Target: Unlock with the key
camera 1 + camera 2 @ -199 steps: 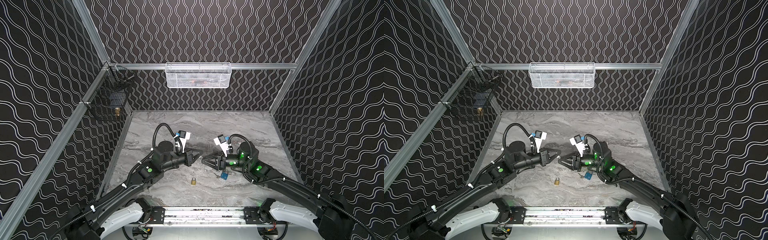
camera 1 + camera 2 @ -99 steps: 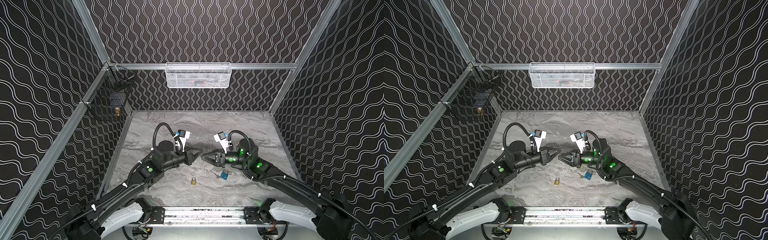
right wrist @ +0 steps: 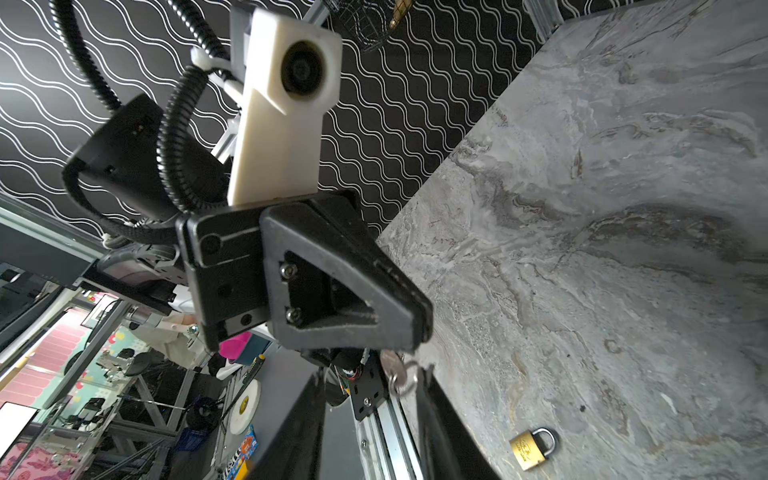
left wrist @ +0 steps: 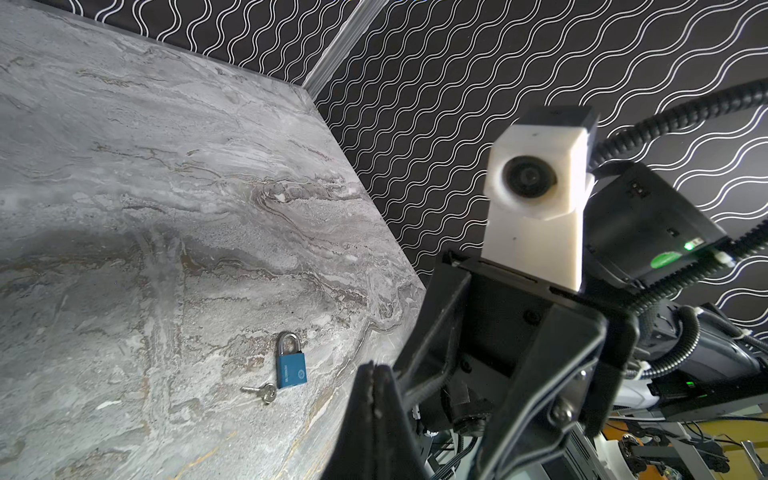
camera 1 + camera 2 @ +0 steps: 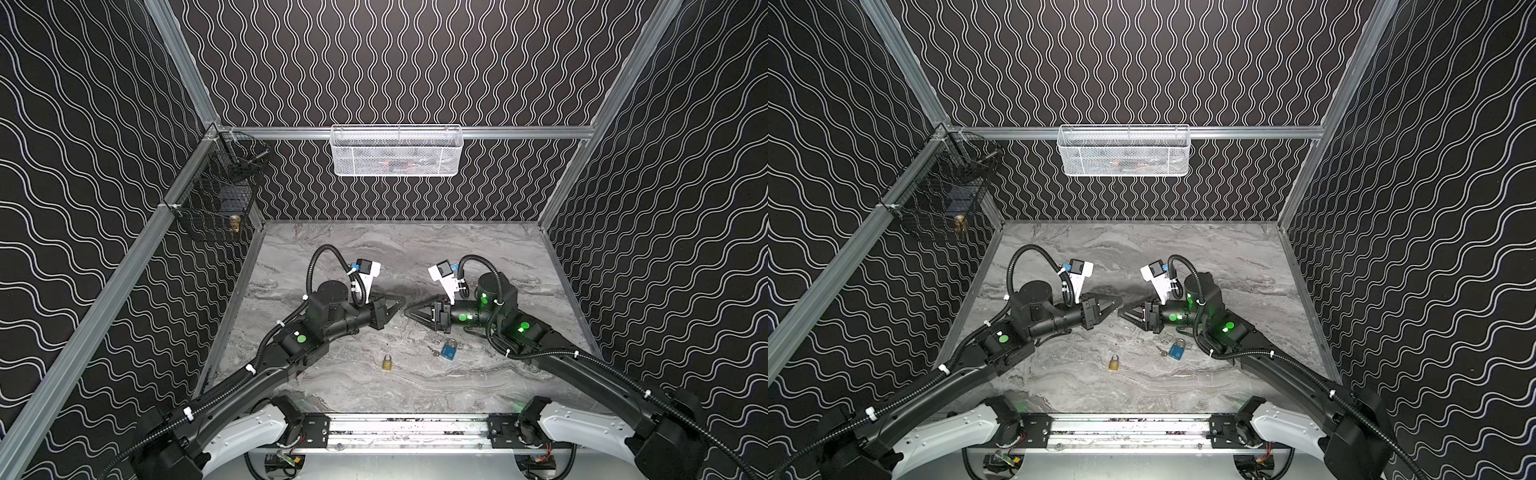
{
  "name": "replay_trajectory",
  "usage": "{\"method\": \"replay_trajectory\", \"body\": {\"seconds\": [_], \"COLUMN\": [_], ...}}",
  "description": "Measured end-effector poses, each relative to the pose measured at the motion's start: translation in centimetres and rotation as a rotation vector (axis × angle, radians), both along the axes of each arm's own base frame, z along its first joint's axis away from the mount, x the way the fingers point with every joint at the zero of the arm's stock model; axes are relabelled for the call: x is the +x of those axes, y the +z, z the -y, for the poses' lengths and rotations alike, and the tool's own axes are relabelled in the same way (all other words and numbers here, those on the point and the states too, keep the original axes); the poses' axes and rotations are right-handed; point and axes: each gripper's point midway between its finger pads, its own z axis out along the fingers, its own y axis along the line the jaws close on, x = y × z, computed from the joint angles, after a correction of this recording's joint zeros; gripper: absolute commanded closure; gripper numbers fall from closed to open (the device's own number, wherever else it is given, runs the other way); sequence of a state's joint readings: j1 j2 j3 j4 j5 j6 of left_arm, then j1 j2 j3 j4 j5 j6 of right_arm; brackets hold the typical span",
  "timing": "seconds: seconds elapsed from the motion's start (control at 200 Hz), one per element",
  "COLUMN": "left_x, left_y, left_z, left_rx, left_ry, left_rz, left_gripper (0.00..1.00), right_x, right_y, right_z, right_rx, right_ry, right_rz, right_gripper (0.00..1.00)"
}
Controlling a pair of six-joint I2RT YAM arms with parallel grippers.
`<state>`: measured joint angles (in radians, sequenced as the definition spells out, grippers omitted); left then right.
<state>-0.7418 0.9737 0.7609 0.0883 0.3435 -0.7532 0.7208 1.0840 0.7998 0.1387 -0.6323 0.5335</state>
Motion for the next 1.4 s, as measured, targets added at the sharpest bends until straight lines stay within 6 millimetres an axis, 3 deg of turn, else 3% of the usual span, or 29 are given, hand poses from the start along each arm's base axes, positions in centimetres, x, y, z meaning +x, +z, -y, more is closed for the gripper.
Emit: {"method": "replay_trajectory", "body": {"seconds": [0.32,0.711,1.071,1.141,1.331,1.401], "left_x": [0.1,0.0,0.0,0.1,0.1,0.0], "left_y": [0.3,0.9,1.1,1.1,1.4,1.5], "left_z": [0.0,-0.4,-0.5,-0.4,-0.5,-0.6], "left_rx": [-0.011,-0.037,-0.045,-0.047,-0.052,-0.053], "left_ry": [0.003,0.019,0.023,0.023,0.026,0.027], "left_rz": [0.011,0.039,0.045,0.047,0.054,0.057], "left_gripper": [1.0,1.0,1.0,1.0,1.0,1.0], "right_x": [-0.1,-0.4,-0.2,-0.2,-0.2,-0.3], "right_y": [-1.1,-0.6,-0.6,-0.6,-0.6,-0.4], "right_z": [-0.6,-1.5,-2.0,-2.2,-2.2,-2.2], "right_rx": [-0.008,0.059,0.086,0.089,0.097,0.101], "right_ry": [0.036,0.092,0.114,0.12,0.121,0.125], "right_rz": [-0.039,-0.065,-0.089,-0.092,-0.103,-0.098], "right_gripper": [0.68,0.81,0.82,0.87,0.89,0.95]}}
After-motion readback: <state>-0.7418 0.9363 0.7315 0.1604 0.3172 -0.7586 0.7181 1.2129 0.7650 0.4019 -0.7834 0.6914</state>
